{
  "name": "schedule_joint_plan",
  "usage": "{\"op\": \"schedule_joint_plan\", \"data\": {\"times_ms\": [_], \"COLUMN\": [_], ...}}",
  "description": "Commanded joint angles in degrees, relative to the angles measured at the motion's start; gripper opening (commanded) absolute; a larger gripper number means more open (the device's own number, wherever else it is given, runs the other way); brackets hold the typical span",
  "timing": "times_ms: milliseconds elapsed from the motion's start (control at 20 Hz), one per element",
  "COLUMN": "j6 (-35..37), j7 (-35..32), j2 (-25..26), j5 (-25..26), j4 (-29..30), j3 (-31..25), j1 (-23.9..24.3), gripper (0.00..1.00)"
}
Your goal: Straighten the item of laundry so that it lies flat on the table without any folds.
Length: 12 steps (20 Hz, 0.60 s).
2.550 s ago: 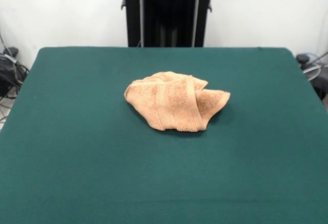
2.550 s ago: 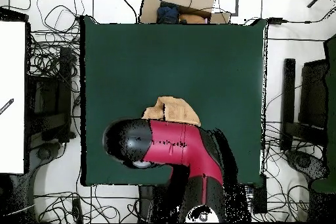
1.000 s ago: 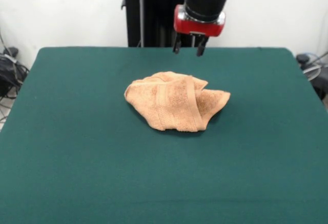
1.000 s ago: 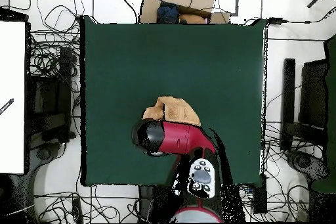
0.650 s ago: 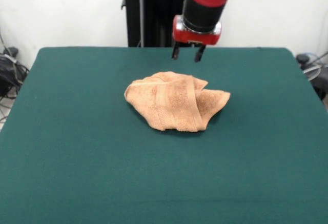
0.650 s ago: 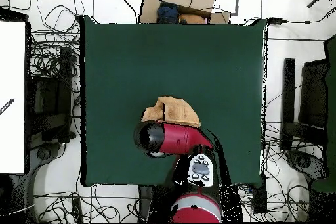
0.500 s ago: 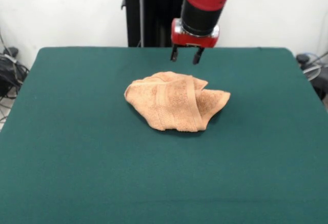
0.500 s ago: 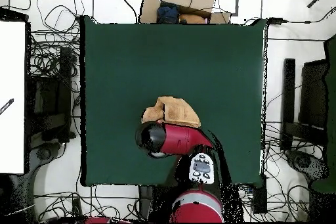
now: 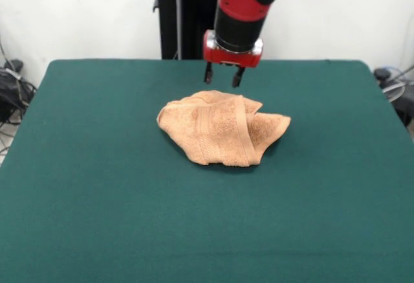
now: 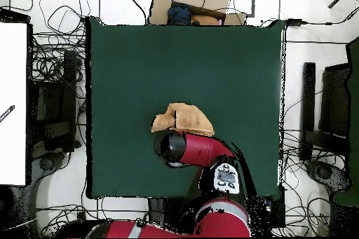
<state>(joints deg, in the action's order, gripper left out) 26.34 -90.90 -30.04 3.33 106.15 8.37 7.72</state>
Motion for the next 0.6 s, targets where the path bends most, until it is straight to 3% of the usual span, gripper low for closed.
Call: {"op": "schedule_joint_plan", "data": {"times_ms": [50,600], "j6": [-3.8,0.18], "j7": [-9.46,-11.78], "j2": [2.24,3.73], "j5": [-0.46,-2.2], "j4": [-0.64,-4.94], "j3": [-3.37,-1.85], "j1": [-0.11,-4.31], "gripper": [1.0,1.0]}}
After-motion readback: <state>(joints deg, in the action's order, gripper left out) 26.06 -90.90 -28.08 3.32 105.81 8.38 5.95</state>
